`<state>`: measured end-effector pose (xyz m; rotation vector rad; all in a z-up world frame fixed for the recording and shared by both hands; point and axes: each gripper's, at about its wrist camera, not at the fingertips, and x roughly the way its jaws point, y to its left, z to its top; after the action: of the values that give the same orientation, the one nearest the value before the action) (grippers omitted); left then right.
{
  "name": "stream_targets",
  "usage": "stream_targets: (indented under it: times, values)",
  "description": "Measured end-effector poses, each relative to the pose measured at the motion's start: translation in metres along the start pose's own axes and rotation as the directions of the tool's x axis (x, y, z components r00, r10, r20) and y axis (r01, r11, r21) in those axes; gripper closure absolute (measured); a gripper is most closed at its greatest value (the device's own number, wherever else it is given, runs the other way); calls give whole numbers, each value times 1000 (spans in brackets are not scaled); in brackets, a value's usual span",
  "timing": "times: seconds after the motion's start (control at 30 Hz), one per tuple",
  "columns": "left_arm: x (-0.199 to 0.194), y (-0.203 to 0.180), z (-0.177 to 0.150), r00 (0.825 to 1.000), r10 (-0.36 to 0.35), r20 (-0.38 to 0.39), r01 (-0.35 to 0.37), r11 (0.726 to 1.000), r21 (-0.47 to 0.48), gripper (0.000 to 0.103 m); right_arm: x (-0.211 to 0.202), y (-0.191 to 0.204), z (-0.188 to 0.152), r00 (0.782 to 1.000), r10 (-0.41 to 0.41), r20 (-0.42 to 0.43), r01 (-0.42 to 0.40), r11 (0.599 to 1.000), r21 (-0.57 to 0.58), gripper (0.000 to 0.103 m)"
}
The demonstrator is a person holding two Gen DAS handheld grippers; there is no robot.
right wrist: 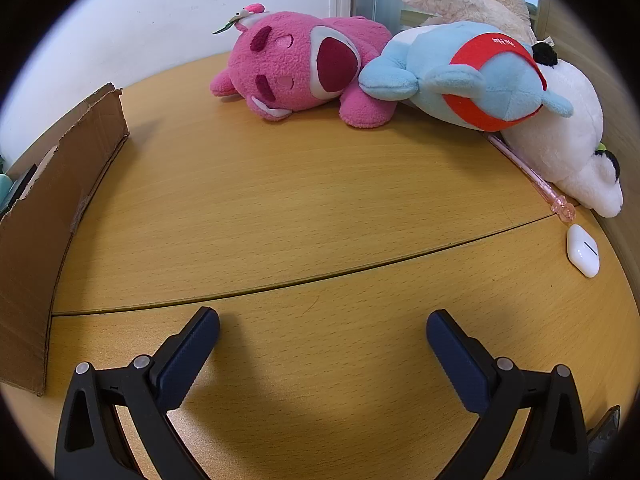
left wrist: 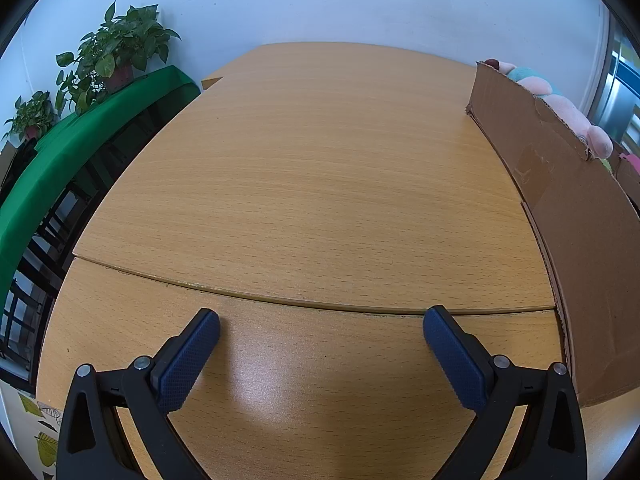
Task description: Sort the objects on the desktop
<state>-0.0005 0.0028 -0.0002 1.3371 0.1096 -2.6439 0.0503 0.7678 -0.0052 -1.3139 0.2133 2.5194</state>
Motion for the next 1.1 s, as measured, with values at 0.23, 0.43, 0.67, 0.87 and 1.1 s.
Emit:
stream_targets:
  times: [0.23,0.43,0.67,0.87,1.1]
  values:
    - [0,0,0,1000,0,0,0,1000,0,0,0,-2,4,1000,0,0,0,1000,0,0]
    - [0,0,0,1000,0,0,0,1000,0,0,0,0,-1,1000,0,0,0,1000,0,0]
    - [0,0,0,1000,0,0,0,1000,0,0,0,0,0,1000,0,0,0,1000,0,0]
    - [0,0,0,1000,0,0,0,1000,0,0,0,0,-1,1000,0,-1,0,1000,0,0]
    - [0,0,0,1000,1,0,-1,1000,2,0,-1,0,1,1000,0,0,0,1000,1,0]
